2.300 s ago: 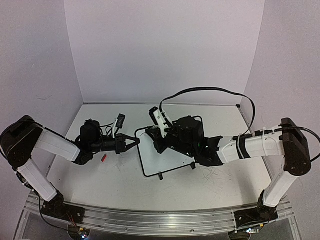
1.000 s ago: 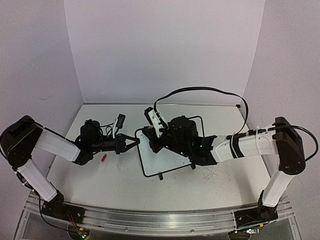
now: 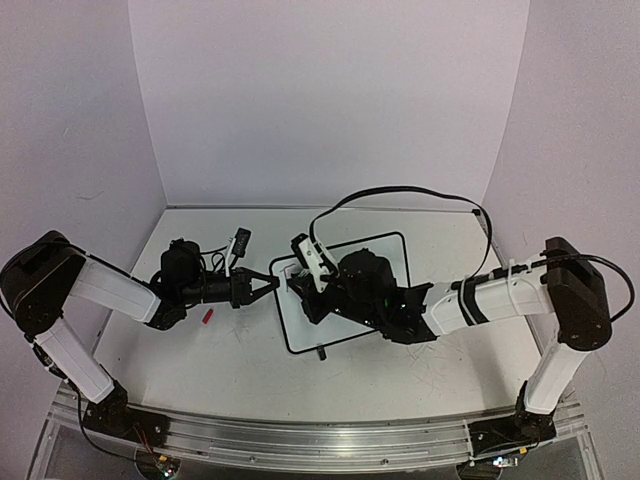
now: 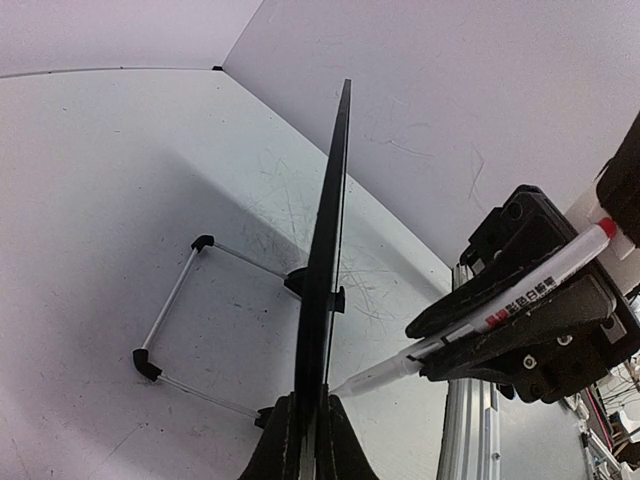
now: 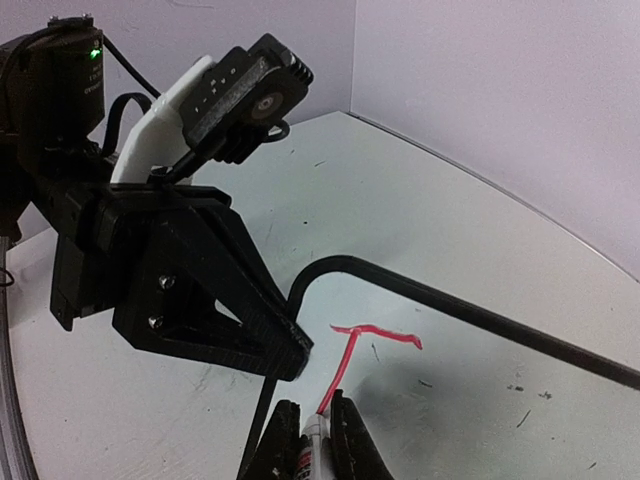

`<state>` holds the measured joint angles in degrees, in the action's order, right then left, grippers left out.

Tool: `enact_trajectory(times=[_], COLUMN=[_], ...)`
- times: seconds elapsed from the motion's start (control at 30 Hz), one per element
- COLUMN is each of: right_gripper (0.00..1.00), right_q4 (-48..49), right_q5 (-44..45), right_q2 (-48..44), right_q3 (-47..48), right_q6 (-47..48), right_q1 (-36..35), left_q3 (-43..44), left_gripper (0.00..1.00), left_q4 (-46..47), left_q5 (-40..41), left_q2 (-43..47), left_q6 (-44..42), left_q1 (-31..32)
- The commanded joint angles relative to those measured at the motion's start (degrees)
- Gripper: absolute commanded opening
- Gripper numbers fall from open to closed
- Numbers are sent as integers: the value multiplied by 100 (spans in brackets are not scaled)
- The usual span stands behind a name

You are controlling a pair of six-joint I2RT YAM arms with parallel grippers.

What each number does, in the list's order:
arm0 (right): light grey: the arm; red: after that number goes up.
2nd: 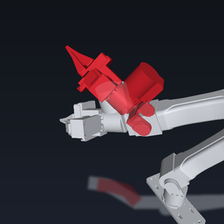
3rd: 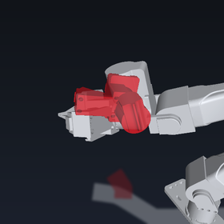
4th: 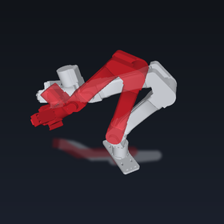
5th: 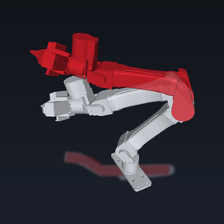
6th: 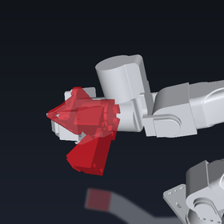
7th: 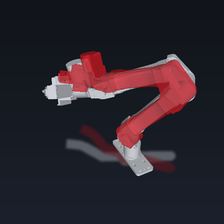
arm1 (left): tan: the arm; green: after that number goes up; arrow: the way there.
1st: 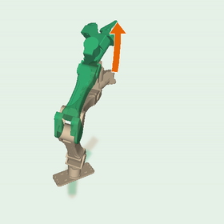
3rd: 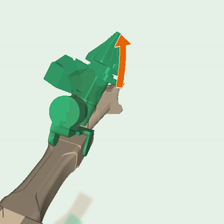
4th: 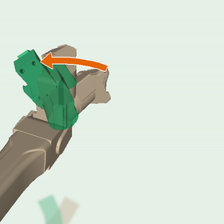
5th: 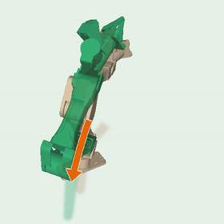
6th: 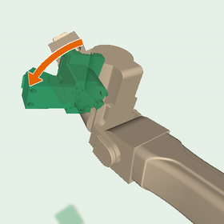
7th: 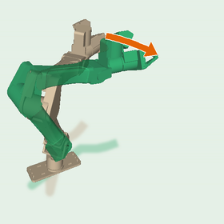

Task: Write a sentence on the whiteboard

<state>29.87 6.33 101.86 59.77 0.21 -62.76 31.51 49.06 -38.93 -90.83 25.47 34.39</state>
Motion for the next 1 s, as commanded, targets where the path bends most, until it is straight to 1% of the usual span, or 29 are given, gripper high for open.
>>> enact_trajectory(times=[0.0, 0.13, 0.33, 0.67, 0.97], right_gripper=[0, 0, 0, 0, 0], right_q4=[-11, -5, 144, 203, 203], right_q5=[111, 114, -228, -239, -78], right_q2=[-139, -314, -808, -349, -198], right_q3=[-140, -60, -37, 257, 294], right_q6=[-209, -180, -237, -122, -71], right_q1=[-9, -11, 11, 81, 80], left_q3=[218, 198, 198, 174, 192], left_gripper=[0, 0, 0, 0, 0], left_q4=[53, 40, 25, 4, -16], left_q5=[-141, -133, -125, -116, -120], left_q2=[87, 91, 113, 166, 149], left_q6=[-139, -139, -139, -148, -158], left_q1=[24, 26, 25, 27, 25])
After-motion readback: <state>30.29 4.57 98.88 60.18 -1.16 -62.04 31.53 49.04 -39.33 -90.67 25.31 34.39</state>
